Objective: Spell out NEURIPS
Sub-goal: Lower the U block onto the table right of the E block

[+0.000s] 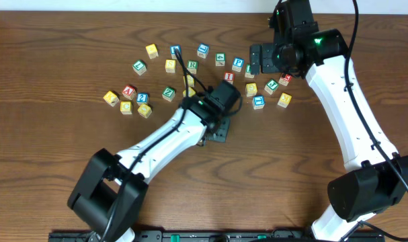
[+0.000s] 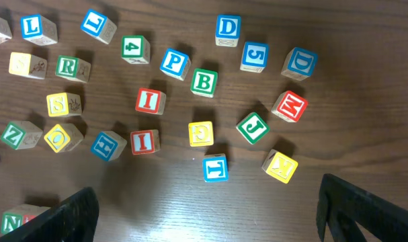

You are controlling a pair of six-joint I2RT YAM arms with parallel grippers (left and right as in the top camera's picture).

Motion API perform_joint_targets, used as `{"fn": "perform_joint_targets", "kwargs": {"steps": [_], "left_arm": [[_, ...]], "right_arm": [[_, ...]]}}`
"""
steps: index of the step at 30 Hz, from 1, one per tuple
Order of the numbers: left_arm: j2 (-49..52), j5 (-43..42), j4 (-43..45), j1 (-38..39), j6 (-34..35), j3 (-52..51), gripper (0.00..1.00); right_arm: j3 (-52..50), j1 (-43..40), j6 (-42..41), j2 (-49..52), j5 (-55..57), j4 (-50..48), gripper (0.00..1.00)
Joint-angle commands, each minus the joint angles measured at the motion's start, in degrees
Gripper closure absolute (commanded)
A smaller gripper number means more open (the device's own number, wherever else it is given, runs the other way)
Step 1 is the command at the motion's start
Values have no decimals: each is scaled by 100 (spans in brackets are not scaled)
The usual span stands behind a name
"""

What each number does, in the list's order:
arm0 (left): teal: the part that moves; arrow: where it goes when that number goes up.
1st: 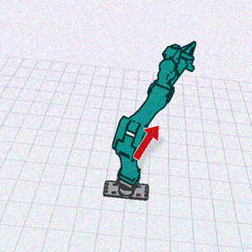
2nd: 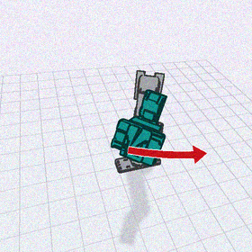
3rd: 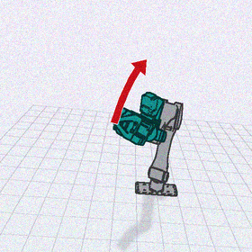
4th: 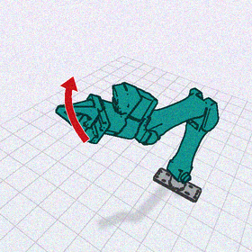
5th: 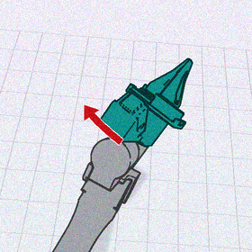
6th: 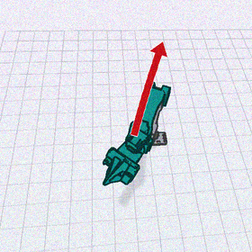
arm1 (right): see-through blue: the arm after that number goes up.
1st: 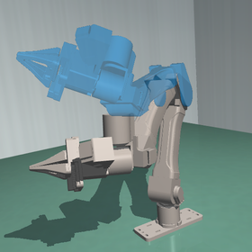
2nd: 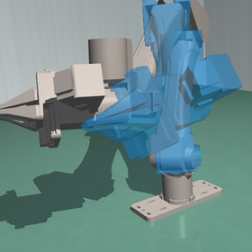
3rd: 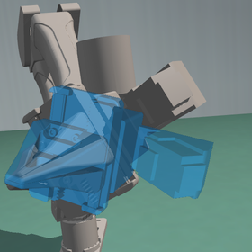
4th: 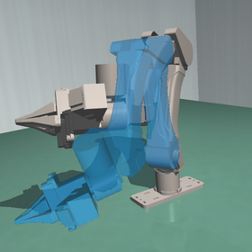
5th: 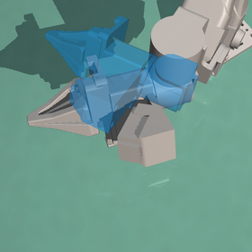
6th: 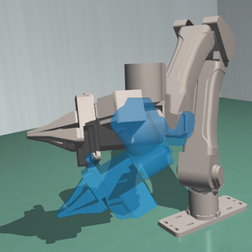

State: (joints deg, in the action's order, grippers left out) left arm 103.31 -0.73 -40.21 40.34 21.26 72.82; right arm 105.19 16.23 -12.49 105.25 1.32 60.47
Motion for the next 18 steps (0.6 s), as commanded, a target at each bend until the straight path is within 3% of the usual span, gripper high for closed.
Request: {"fn": "perform_joint_targets", "kwargs": {"steps": [1,18], "left_arm": [[184,-33,42,20,157,-140,69],[634,-103,28,-278,450,-140,69]], "right_arm": [[96,59,79,-72,70,0,1],[96,59,79,-72,70,0,1]]}}
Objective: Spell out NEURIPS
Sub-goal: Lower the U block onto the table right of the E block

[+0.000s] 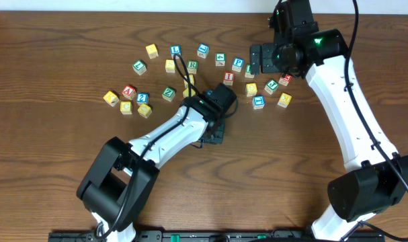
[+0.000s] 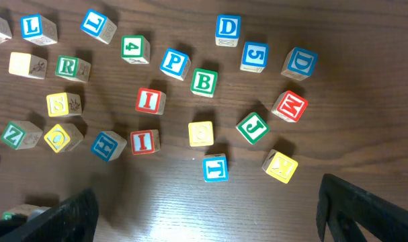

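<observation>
Wooden letter blocks lie scattered at the back of the table. The right wrist view shows a green R, a blue P, two red I blocks and a yellow block. A green block sits half hidden at the lower left edge. My right gripper hangs open high over the blocks, nothing between its fingers. My left gripper points down at the table just in front of the cluster; the wrist hides its jaws.
Other blocks lie around: blue L, green B, blue D, red M, green J, blue T, yellow K. A second group sits at the left. The left arm crosses the table middle.
The left arm's wrist and gripper have shifted slightly left and toward the front. The green block at the right wrist view's lower left is more covered now. The right arm has not moved.
</observation>
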You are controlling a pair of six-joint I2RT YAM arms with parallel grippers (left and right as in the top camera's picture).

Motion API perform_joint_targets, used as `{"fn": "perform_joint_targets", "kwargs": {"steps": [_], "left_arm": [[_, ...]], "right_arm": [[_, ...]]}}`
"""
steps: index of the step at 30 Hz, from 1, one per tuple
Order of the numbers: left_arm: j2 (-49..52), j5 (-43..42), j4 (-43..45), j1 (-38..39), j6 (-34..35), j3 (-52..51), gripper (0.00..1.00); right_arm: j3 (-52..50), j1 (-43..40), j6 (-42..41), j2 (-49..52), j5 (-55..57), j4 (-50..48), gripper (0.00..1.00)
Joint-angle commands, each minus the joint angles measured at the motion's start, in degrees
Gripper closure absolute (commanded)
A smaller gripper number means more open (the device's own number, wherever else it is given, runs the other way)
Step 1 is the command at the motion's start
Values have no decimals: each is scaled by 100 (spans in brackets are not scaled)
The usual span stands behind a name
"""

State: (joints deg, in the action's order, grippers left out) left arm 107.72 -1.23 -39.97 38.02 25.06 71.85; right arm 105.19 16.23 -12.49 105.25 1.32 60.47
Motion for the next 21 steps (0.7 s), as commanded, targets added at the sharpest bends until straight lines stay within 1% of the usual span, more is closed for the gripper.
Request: {"fn": "perform_joint_targets", "kwargs": {"steps": [1,12,21], "left_arm": [[203,-52,7,-46,68,-44,69],[203,-48,26,-63,52,-44,69],[203,-94,26,-321,186,-44,69]], "right_arm": [[96,59,79,-72,70,0,1],[96,59,79,-72,70,0,1],[96,59,79,-72,70,0,1]]}}
